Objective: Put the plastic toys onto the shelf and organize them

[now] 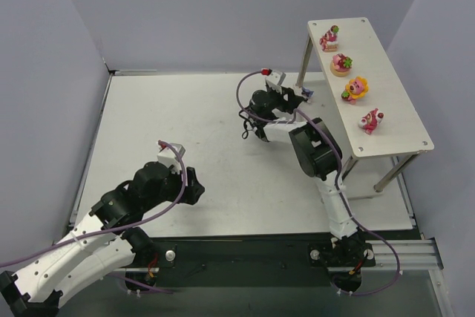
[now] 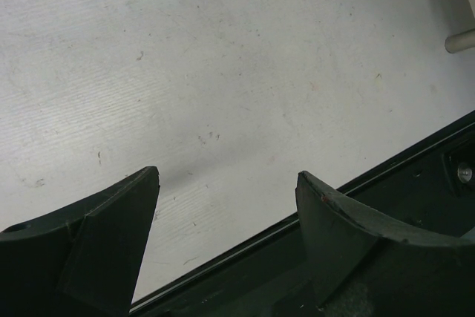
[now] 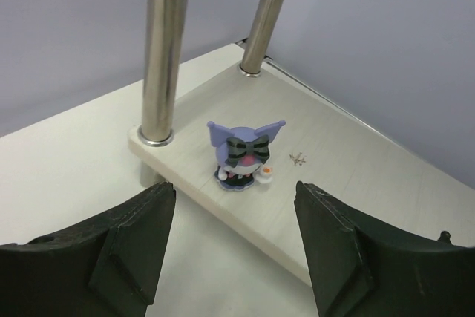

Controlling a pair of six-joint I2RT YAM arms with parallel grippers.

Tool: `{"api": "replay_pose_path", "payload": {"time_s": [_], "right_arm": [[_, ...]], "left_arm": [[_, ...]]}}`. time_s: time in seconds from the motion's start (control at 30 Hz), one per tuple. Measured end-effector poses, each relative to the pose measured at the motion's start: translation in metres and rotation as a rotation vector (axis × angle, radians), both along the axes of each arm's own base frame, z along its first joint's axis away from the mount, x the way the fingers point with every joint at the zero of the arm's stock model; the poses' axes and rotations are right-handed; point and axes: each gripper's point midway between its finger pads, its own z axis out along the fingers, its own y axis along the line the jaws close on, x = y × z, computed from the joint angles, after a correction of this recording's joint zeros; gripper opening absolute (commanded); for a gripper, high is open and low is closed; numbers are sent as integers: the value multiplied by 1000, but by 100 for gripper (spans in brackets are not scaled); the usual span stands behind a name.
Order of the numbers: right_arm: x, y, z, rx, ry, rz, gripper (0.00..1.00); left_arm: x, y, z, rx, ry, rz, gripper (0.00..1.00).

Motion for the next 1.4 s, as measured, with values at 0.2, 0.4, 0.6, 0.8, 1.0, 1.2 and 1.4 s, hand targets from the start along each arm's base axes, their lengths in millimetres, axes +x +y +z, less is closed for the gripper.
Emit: {"api": "replay_pose_path", "payload": {"time_s": [0.2,0.4,0.6,0.8,1.0,1.2,1.4], "right_arm": [[-11,49,29,8,-32,122,67],[-28,103,72,-1,-56,253,71],[-50,161,132,-87,-49,404,71],[-104,195,219,-178,-81,562,72],[-197,196,311,-135,-161,778,72],[-265,182,348,-5,-95,1028,72],[-334,170,318,51,25,1239,71]], "left_arm": [[-2,5,11,-35,-38,12,85],[-2,19,25,-30,-55,77,86],[-6,30,28,-44,-55,126,88],[-8,32,34,-79,-62,143,88],[-7,31,34,-85,-56,145,88],[-7,29,29,-76,-45,144,89],[-6,29,29,-73,-43,144,89]]}}
